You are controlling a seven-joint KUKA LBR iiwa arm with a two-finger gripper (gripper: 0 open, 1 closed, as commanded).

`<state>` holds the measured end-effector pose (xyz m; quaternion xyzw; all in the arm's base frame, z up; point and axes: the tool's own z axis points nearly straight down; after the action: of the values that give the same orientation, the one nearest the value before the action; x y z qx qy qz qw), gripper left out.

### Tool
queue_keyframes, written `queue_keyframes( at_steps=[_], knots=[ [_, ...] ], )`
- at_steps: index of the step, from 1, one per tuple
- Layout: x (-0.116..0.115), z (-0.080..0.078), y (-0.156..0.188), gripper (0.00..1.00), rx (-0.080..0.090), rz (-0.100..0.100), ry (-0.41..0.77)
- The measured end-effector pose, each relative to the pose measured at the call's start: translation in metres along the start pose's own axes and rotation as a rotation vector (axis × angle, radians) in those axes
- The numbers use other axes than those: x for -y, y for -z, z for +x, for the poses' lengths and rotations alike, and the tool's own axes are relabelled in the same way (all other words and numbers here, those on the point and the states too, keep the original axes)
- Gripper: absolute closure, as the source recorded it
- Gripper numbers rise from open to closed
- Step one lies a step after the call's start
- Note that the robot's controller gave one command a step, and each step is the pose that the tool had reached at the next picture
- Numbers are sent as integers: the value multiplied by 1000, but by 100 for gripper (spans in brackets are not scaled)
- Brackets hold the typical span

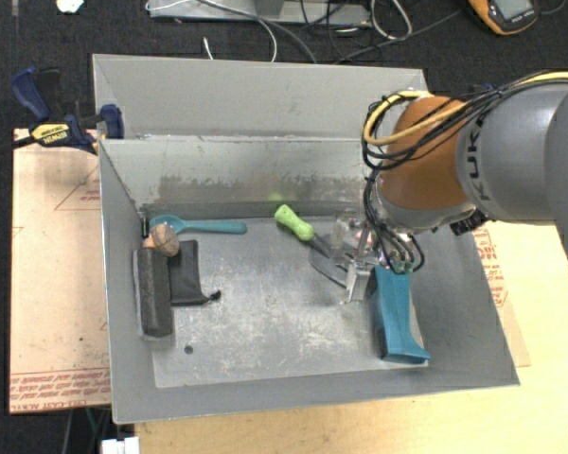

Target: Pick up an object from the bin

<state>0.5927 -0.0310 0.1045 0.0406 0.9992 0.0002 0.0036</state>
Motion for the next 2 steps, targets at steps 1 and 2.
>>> queue_keyframes(
  at_steps=[1, 2],
  knots=[
    [-13, 14, -4, 0, -6, -3, -85],
    [23, -4, -36, 0, 5, -1, -86]
  ],
)
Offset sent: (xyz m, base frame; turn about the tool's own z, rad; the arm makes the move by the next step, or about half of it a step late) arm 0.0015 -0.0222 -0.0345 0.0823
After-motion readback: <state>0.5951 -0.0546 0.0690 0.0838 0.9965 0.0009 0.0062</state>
